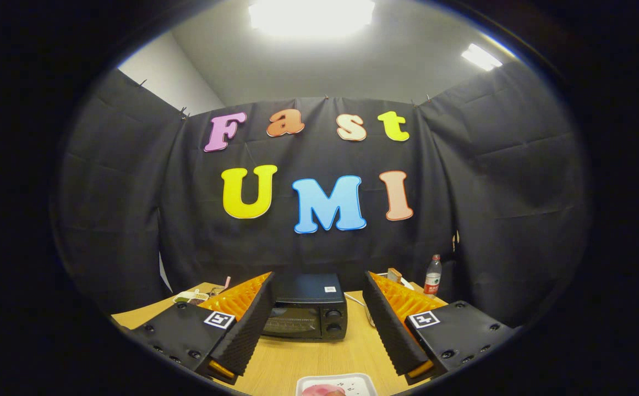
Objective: Open the toaster oven, put the food inside, and close the toaster oven door.
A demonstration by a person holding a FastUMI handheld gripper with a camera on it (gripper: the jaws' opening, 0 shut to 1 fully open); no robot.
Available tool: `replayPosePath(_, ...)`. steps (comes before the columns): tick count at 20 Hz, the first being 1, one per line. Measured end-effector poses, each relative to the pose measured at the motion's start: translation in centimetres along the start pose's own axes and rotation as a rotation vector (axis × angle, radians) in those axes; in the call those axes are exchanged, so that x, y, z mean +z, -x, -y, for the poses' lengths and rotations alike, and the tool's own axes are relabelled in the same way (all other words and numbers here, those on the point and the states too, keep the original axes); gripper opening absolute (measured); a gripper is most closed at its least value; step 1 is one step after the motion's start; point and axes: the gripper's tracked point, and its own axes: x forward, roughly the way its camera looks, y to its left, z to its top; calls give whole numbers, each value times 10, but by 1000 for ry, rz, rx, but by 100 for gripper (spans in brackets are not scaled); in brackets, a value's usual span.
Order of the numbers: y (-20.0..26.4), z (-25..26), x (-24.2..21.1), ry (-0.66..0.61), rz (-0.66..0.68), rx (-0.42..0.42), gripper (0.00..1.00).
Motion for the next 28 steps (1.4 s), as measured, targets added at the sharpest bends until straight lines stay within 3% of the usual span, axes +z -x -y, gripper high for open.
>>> replayPosePath(13, -113, -86, -58, -15, -94, 88, 99)
replayPosePath(28, -188, -119, -164, 44, -283, 47, 99)
